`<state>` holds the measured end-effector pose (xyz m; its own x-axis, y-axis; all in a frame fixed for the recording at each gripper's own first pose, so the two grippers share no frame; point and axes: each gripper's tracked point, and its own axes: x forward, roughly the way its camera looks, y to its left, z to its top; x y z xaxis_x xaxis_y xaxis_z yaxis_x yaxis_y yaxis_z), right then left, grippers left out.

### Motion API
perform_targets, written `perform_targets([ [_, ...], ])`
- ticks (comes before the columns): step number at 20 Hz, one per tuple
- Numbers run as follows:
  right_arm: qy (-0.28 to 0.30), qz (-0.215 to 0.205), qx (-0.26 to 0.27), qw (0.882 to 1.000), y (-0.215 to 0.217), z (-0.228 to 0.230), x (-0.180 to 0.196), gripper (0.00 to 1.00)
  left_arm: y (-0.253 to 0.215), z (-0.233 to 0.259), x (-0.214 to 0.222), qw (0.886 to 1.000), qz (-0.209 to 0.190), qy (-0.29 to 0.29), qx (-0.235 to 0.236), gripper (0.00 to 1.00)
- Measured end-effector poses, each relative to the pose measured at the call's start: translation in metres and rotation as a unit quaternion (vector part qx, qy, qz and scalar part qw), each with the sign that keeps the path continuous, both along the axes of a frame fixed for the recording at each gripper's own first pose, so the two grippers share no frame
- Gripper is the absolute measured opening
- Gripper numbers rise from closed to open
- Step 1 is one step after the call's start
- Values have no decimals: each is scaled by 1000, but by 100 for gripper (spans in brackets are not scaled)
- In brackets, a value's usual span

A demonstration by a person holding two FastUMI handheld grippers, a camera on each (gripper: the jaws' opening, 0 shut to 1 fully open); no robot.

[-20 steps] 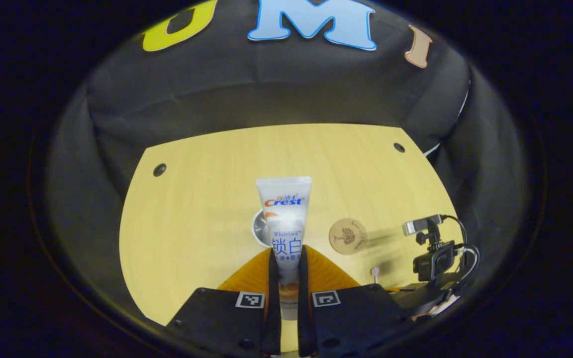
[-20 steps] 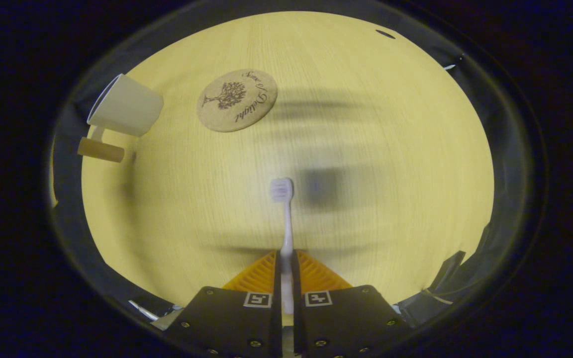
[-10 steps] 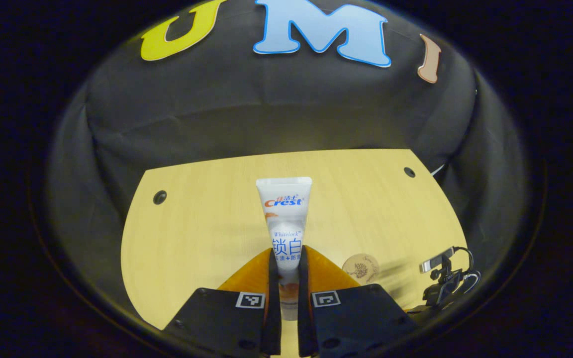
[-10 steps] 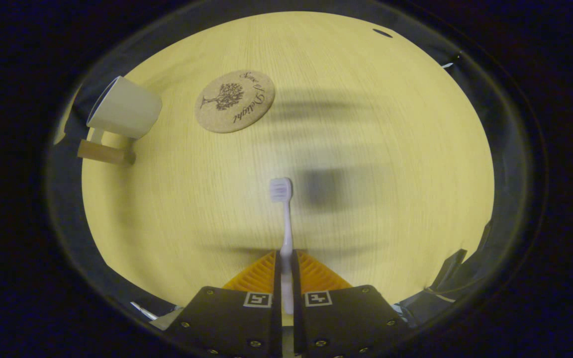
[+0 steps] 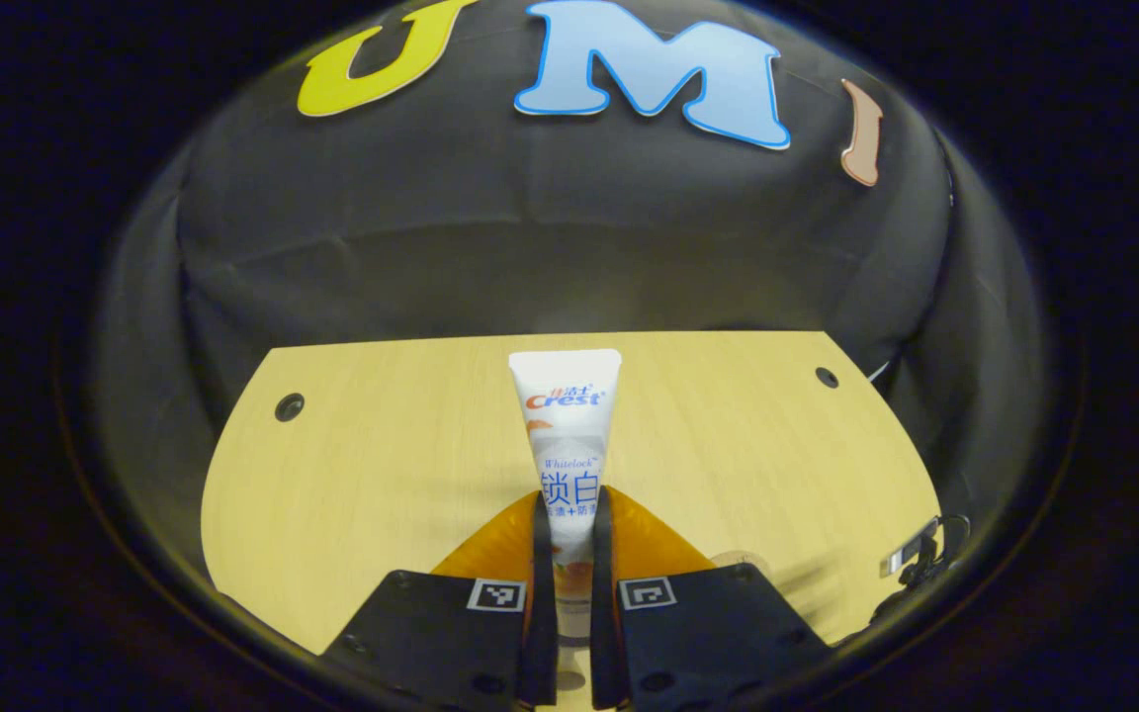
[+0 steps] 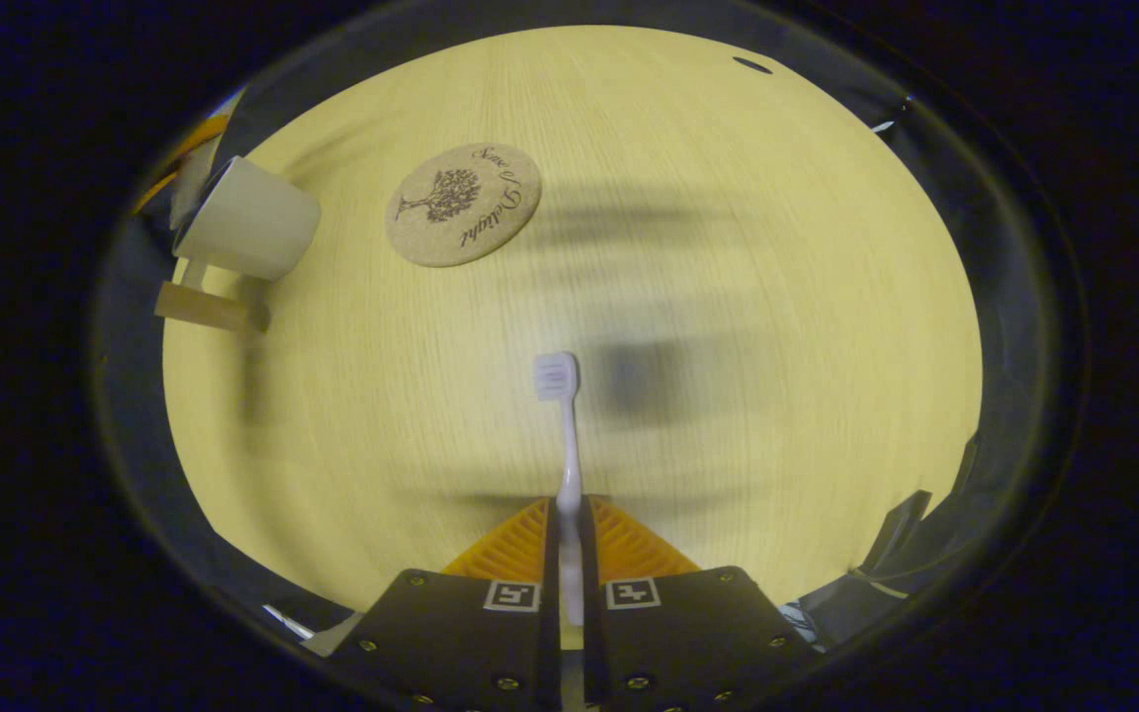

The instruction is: Put the toothbrush and toothpaste on the desktop into the cup, then pick up the cup and place it on the coaster on the desktop.

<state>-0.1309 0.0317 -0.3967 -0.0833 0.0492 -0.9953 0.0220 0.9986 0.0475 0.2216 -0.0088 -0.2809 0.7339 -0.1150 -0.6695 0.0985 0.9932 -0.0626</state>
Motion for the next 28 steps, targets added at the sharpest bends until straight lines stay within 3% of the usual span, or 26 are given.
perform_targets([
  [4,-1,1,1,1000,0,0,0,10,5,-8,-3,999,19,-25,12,23],
  [7,0,1,2,1000,0,0,0,10,5,-20,-12,1000,6,-8,2,29],
  [9,1,1,2,1000,0,0,0,10,9,-19,-17,1000,5,-11,6,39],
  [13,2,1,3,1000,0,0,0,10,16,-4,-20,999,10,-30,16,82],
  [15,-1,0,2,1000,0,1,1,9,19,7,-23,999,7,-41,21,75],
  [17,-6,-1,-1,1000,0,0,1,10,19,19,-27,998,4,-52,24,75],
  [18,-10,-2,-3,1000,0,0,1,10,20,25,-30,998,3,-58,24,81],
  [19,-13,-3,-4,1000,0,0,1,10,22,31,-34,998,4,-63,24,75],
  [22,-16,-13,3,1000,2,1,-3,10,36,48,-54,997,6,-74,23,78],
  [24,-10,-29,17,999,6,2,-5,11,55,55,-69,997,14,-78,25,81],
  [25,-7,-34,23,999,8,3,-5,11,67,56,-77,996,21,-77,28,75],
  [26,-10,-37,25,999,10,5,-1,11,80,55,-85,996,28,-74,31,78],
  [28,-23,-41,35,998,19,14,11,11,105,52,-101,996,45,-71,39,75],
])
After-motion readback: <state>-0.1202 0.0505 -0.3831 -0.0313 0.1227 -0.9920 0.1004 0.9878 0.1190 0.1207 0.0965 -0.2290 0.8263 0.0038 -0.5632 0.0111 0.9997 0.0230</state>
